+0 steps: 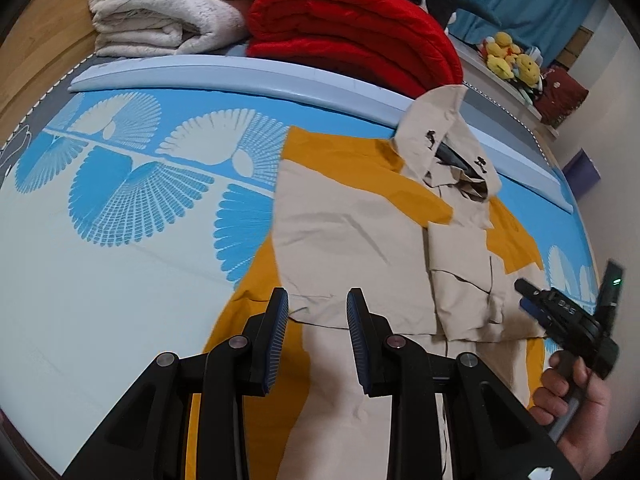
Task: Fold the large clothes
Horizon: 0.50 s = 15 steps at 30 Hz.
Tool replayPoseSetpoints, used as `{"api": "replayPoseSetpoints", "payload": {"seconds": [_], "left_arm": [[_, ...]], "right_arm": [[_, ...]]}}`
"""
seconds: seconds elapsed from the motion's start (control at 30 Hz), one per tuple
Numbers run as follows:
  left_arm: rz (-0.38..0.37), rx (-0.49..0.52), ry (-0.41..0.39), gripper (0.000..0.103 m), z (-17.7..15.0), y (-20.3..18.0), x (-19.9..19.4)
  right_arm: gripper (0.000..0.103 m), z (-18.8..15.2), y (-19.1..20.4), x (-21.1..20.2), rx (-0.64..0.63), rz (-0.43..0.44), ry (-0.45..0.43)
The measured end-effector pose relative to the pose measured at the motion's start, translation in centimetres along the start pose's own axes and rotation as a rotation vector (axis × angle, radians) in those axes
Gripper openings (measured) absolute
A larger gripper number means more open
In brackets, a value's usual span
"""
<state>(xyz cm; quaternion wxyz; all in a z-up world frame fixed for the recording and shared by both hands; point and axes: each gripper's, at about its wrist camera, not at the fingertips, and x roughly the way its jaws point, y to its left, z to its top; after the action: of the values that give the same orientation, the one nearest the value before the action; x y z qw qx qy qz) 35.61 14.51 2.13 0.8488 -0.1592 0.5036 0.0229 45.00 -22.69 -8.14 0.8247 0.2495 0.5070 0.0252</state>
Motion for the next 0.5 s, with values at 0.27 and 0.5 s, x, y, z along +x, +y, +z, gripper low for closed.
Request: {"api": "replayPoseSetpoints", "payload": {"seconds": [0.27, 0.5], "left_arm": [[-0.005, -0.011, -0.01, 0.026, 0.8, 1.5, -0.3], [-0.002, -0.046, -0.01, 0.026, 1.3, 3.1, -0.2]], "right_arm": [[0.051, -0.8, -4.6, 4.8, 0.288, -0.03, 0.119], [0.004, 0.2, 3.5, 0.9, 0.12, 0.186, -0.065]]}}
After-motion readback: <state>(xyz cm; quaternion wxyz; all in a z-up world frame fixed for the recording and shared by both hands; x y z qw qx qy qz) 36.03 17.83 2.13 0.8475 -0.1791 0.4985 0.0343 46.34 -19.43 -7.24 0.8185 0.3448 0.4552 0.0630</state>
